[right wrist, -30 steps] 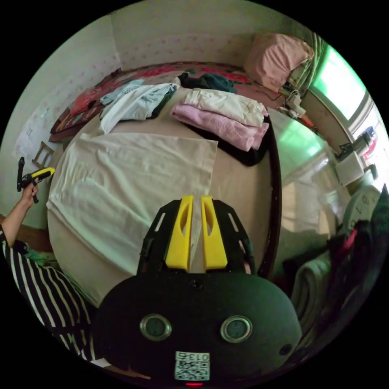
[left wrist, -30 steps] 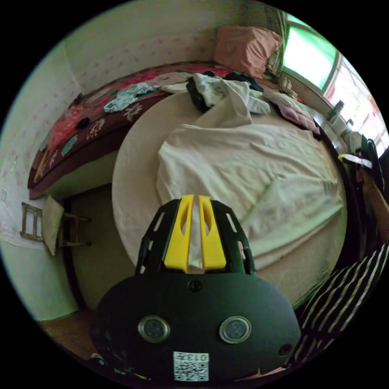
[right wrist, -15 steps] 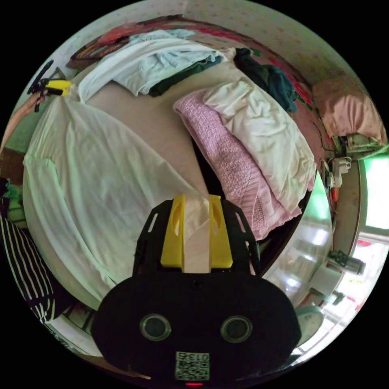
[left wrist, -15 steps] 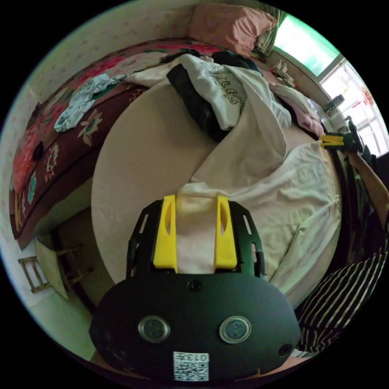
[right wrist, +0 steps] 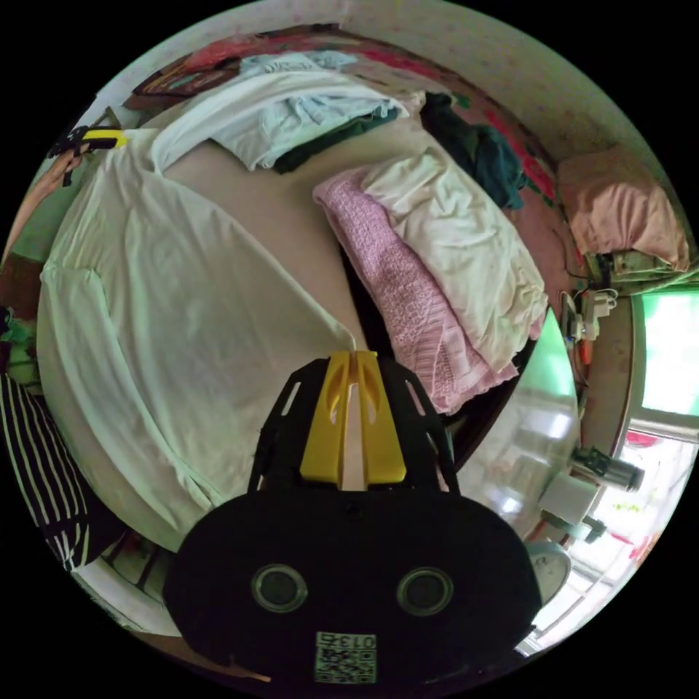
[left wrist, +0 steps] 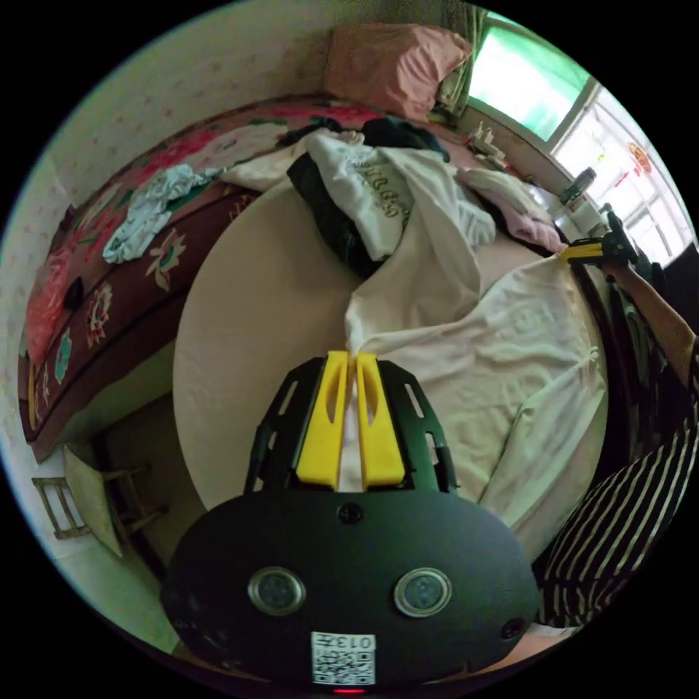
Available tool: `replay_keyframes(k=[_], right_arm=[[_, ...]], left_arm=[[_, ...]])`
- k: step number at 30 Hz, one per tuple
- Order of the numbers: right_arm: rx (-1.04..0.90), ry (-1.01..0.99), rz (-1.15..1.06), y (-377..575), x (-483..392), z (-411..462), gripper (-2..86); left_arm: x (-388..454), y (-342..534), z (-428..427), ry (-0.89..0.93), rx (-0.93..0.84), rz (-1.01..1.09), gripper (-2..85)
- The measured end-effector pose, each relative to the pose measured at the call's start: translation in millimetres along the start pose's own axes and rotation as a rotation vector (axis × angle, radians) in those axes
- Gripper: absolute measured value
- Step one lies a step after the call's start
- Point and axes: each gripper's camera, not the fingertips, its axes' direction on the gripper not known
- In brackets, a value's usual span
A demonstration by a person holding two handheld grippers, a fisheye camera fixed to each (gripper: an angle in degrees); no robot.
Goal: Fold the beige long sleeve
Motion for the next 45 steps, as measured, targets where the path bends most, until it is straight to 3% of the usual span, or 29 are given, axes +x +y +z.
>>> replay_keyframes(k=[4, 9, 15, 22, 28, 32, 37, 41, 45], right_arm=[[0.139, 0.057, 0.041, 39.4, -16.2, -42.0, 1.1], [0.236, 0.114, 0.132, 110.1, -64.0, -76.5, 1.0], [0.175, 0.115, 0.268, 160.8, -115.5, -45.9, 0.9], [0.059, 0.165, 0.272, 168.1, -140.2, 4.5, 1.0], [0.021, 0.195, 0.176, 176.6, -147.6, -1.2, 2.4], [0.070, 0.168, 0.285, 195.8, -124.8, -26.5, 6.4], [0.319, -0.062, 0.295, 121.7, -109.2, -62.4, 9.3], [0.460, -0.312, 0.247, 0.1, -107.5, -68.3, 10.0], [0.432, -0.424, 0.226, -120.2, -101.2, -60.1, 10.4]], left_arm=[[16.1, 45.4, -48.1, 0.019, 0.159, 0.034, 1.0], [45.6, 103.9, -78.9, -0.003, 0.237, 0.037, 1.0], [88.6, 166.5, -60.8, -0.066, 0.136, 0.047, 1.0], [94.4, 193.2, -11.7, -0.080, -0.036, 0.029, 1.3], [78.1, 203.5, -8.7, -0.045, -0.083, 0.006, 2.9], [59.9, 237.4, -34.2, -0.030, -0.028, -0.102, 4.1], [30.0, 234.9, -53.7, -0.010, 0.109, -0.293, 7.6], [49.9, 184.3, -44.9, -0.012, 0.137, -0.171, 8.7], [70.9, 129.1, -24.8, 0.114, 0.172, -0.090, 11.2]])
